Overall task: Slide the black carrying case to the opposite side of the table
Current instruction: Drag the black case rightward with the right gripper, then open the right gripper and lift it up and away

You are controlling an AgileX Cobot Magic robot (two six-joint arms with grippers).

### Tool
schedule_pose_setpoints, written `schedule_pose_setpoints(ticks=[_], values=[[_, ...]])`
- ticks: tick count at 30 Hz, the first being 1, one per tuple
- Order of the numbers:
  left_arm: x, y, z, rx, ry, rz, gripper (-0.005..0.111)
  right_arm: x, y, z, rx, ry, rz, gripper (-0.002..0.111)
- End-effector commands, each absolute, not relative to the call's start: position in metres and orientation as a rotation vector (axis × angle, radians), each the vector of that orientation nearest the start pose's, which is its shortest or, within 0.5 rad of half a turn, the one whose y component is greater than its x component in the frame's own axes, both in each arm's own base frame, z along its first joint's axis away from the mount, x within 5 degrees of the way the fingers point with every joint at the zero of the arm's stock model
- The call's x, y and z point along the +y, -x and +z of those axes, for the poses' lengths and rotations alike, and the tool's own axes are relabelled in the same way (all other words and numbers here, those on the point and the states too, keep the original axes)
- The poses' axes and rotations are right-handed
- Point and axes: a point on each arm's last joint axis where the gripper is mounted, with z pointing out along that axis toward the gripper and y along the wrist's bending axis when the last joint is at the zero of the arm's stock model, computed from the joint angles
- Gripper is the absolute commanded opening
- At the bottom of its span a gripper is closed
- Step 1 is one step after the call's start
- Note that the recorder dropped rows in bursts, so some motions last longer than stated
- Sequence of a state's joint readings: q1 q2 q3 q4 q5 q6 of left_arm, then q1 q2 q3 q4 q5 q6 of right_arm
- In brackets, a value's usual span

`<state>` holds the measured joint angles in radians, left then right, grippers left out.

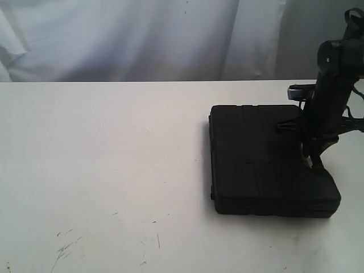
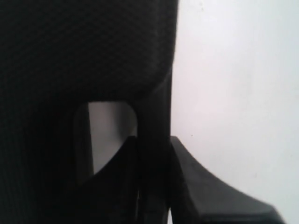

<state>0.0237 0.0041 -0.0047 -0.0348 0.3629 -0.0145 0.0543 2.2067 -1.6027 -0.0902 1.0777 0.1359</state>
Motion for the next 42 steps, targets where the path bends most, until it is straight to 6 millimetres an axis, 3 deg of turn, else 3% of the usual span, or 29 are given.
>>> schedule_pose_setpoints(ticks=[1, 16, 18, 20, 22, 25, 36, 38, 42], values=[[0.000, -0.053, 0.181, 1.838, 0.056, -0.035, 0.000, 0.010, -0.424, 0.141, 3.148, -0.015, -0.097, 0.000], [0.000, -0.053, 0.181, 1.838, 0.056, -0.035, 0.000, 0.011, -0.426, 0.141, 3.135, -0.009, -0.081, 0.001], [0.000, -0.053, 0.181, 1.838, 0.056, -0.035, 0.000, 0.011, -0.426, 0.141, 3.135, -0.009, -0.081, 0.011], [0.000, -0.053, 0.181, 1.838, 0.056, -0.035, 0.000, 0.012, -0.425, 0.141, 3.136, -0.020, -0.062, 0.033], [0.000, -0.053, 0.181, 1.838, 0.056, -0.035, 0.000, 0.012, -0.426, 0.145, 3.121, -0.046, -0.060, 0.046], [0.000, -0.053, 0.181, 1.838, 0.056, -0.035, 0.000, 0.011, -0.427, 0.158, 3.074, -0.056, -0.055, 0.050], [0.000, -0.053, 0.181, 1.838, 0.056, -0.035, 0.000, 0.019, -0.410, 0.227, 2.961, -0.141, 0.100, 0.047], [0.000, -0.053, 0.181, 1.838, 0.056, -0.035, 0.000, 0.024, -0.405, 0.242, 2.936, -0.150, 0.193, 0.039], [0.000, -0.053, 0.181, 1.838, 0.056, -0.035, 0.000, 0.037, -0.393, 0.275, 2.851, -0.023, 0.358, 0.008]])
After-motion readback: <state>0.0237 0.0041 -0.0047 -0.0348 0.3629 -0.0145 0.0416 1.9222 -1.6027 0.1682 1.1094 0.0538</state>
